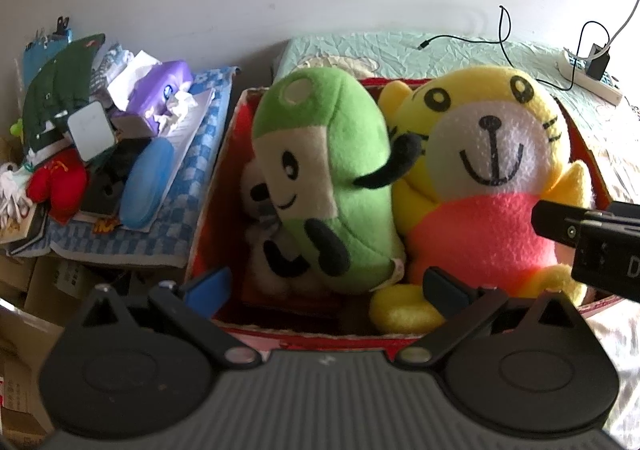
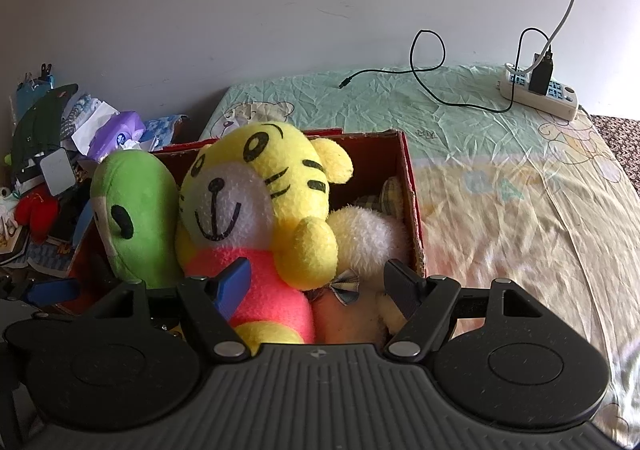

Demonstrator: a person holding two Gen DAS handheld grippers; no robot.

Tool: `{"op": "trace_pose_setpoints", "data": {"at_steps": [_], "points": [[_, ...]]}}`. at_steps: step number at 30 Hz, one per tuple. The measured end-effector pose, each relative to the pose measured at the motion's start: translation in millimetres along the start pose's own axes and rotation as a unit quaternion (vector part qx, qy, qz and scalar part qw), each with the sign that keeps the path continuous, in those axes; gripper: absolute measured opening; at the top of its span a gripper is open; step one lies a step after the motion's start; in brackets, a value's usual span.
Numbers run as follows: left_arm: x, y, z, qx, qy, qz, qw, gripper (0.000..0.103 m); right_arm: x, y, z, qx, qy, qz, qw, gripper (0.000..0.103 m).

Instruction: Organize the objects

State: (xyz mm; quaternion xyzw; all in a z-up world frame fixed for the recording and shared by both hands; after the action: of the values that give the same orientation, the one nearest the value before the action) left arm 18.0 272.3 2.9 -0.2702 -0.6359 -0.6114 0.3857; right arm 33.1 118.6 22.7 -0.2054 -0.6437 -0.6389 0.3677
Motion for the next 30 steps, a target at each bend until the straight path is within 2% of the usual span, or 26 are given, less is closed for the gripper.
{"op": "trace_pose_setpoints", "data": {"at_steps": [30], "points": [[-2.0, -1.0, -0.6, 0.001, -0.002, -0.003, 1.0, 0.101, -1.2, -1.4, 1.7, 0.004, -0.001, 0.0, 1.0, 0.075]]}}
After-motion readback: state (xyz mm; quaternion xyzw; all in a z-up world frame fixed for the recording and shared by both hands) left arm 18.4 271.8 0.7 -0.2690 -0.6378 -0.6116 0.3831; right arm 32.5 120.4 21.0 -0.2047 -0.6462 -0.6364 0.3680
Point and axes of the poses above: each gripper's, at about its wrist camera, not at the fingertips, and x roughly against the way its jaws point, z to its left, y to its top, the point moved 1 cm from there along -x, roughly the way its jaws point, and after that the axes turned 6 degrees about x, right-handed, at the moved point
